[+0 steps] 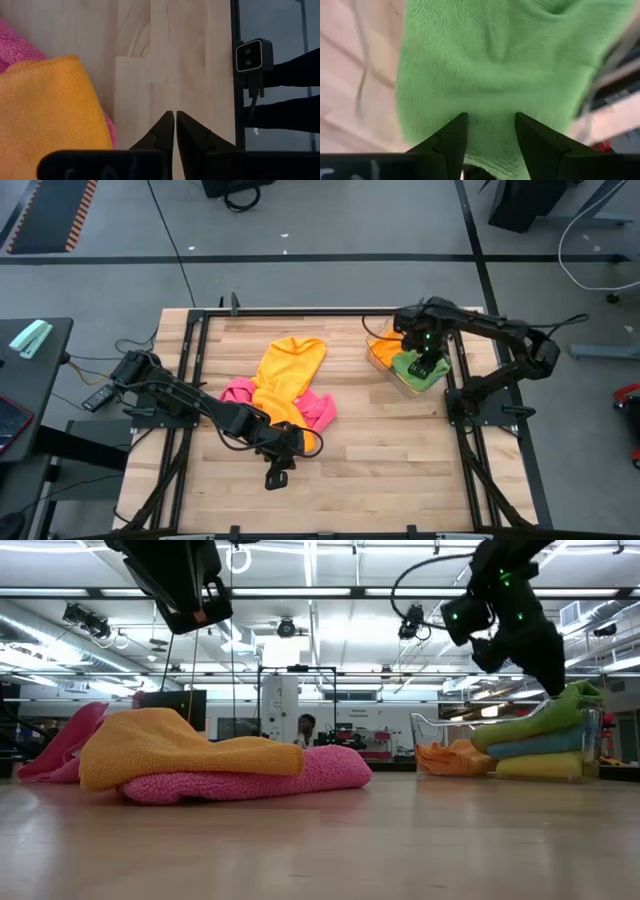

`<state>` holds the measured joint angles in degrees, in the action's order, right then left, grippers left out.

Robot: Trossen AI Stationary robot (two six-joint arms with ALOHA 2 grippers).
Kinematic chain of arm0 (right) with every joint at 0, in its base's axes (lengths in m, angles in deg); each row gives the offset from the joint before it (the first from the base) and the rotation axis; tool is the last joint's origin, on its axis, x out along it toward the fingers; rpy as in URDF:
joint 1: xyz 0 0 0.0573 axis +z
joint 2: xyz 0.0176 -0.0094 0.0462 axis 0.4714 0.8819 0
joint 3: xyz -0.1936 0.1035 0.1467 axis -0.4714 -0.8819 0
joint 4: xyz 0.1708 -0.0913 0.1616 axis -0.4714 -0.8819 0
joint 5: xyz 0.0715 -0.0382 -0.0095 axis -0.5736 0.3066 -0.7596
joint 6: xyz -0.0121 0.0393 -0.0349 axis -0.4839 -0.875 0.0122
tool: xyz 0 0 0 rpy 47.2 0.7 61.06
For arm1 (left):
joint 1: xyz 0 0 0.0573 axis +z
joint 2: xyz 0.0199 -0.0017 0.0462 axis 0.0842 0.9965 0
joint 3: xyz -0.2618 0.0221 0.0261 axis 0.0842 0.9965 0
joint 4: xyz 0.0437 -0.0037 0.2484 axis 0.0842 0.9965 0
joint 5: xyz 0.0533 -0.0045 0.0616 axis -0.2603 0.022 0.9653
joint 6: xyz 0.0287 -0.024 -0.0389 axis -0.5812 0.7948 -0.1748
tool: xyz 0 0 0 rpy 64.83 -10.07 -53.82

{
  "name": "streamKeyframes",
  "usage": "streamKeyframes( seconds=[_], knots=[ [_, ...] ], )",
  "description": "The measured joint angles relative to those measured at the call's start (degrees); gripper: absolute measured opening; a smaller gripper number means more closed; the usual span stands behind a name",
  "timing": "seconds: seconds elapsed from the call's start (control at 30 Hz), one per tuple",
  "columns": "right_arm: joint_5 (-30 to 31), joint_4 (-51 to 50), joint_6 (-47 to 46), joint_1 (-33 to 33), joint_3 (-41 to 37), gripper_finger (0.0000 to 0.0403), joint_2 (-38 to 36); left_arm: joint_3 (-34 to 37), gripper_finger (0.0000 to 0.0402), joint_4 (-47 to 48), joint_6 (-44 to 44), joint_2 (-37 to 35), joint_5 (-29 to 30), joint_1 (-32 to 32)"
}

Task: Fold microfiber towels
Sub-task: Put the green towel into the transparent bin, then fold the bottom orange towel

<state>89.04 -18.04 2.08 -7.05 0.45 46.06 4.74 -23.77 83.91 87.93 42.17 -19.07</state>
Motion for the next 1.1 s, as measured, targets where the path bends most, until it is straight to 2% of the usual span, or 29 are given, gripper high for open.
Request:
streamKeyframes(
  seconds=[0.23, 0.33, 0.5, 0.7, 0.83, 1.1],
  knots=[
    [-0.4, 10.2, -4.8, 1.2, -13.7, 0.0174, 0.0, 0.0, 0.0034, 0.0, 0.4, 0.0, 0.0, -0.1],
    [-0.6, 10.9, -5.7, 1.2, -16.1, 0.0174, 0.0, 0.0, 0.0031, 0.3, 0.4, 0.0, 0.0, -0.1],
    [0.1, 7.8, -5.7, 1.2, -12.7, 0.0174, -0.1, 0.0, 0.0024, 2.3, -0.9, 0.0, 0.0, 0.0],
    [3.8, 2.3, -6.0, 1.2, -2.7, 0.0174, -2.4, 0.0, 0.0039, 4.8, -1.6, 0.0, -0.6, 0.4],
    [5.4, 2.4, -5.2, 1.1, 2.9, 0.0174, -4.6, 0.0, 0.0048, 4.8, -1.8, 0.0, -1.5, 0.4],
    [6.2, 10.9, -3.3, -0.1, 1.4, 0.0174, -5.2, 0.0, 0.0045, 5.6, -1.2, 0.0, -1.6, 0.4]
  ],
)
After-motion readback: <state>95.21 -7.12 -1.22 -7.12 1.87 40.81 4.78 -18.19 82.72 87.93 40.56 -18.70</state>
